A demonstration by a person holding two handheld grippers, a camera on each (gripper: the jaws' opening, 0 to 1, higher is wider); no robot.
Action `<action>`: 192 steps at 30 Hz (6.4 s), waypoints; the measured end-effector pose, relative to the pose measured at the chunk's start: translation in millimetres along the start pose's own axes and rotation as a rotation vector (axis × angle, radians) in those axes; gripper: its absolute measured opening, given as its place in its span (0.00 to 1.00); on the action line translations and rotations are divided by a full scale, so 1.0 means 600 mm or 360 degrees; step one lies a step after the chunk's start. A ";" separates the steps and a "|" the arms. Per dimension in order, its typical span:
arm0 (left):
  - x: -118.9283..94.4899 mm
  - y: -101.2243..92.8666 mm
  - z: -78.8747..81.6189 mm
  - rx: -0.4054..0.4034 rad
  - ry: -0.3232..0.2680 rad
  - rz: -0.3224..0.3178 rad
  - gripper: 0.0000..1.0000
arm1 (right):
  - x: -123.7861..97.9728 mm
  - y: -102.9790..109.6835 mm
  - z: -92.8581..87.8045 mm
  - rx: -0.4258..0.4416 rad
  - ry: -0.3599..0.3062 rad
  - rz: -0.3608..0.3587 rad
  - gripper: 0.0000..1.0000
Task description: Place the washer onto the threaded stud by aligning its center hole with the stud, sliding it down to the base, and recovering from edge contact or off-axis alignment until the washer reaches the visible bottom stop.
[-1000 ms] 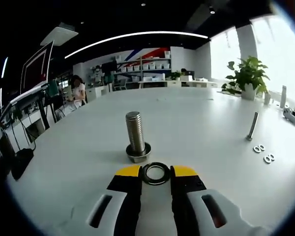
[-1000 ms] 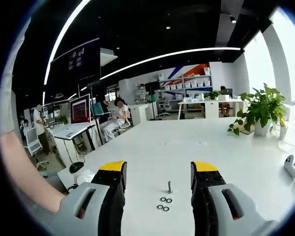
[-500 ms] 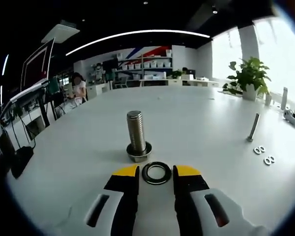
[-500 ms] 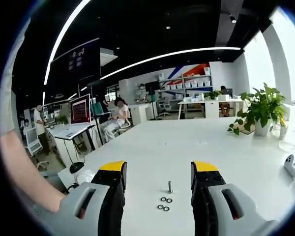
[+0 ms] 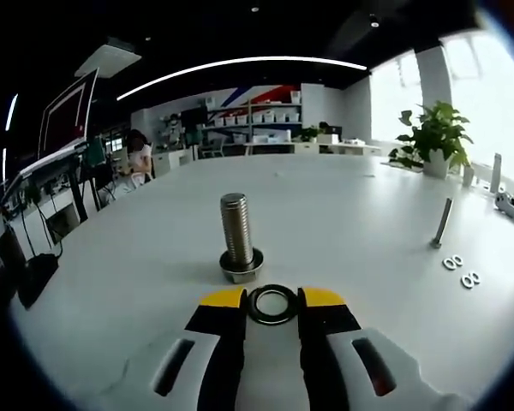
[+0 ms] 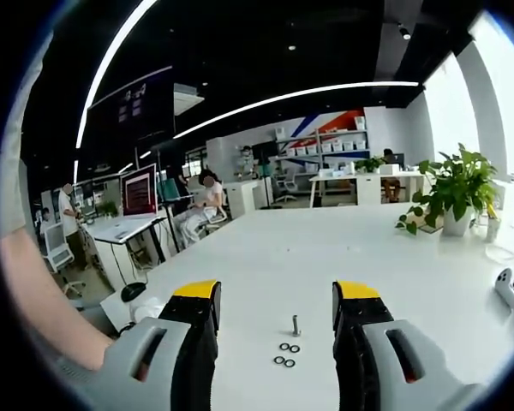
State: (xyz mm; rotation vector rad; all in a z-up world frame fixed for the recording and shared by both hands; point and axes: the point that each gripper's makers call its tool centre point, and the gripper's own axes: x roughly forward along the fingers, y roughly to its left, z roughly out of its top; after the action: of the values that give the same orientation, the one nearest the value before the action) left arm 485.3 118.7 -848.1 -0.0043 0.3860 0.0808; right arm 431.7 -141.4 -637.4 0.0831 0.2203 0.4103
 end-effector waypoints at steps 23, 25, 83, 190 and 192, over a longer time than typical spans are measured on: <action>-0.001 -0.024 0.008 0.0029 0.0028 -0.0085 0.12 | 0.000 0.000 -0.001 0.0012 0.0003 0.0002 0.56; -0.001 -0.024 0.007 0.0040 0.0039 -0.0084 0.12 | 0.000 0.000 -0.001 0.0004 0.0003 0.0000 0.56; -0.019 -0.027 0.010 0.0030 0.0036 -0.0095 0.12 | 0.000 0.001 0.000 0.0016 -0.0006 0.0006 0.56; -0.005 -0.030 0.001 0.0105 0.0034 -0.0254 0.22 | -0.001 0.001 -0.006 -0.0008 0.0018 -0.0001 0.56; -0.006 -0.030 0.000 0.0111 0.0038 -0.0250 0.22 | -0.001 0.001 -0.005 -0.0011 0.0013 -0.0003 0.56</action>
State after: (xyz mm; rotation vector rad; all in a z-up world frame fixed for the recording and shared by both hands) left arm 483.7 100.5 -846.9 0.0329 0.4110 -0.0881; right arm 430.6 -141.1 -640.0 0.0745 0.2272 0.4093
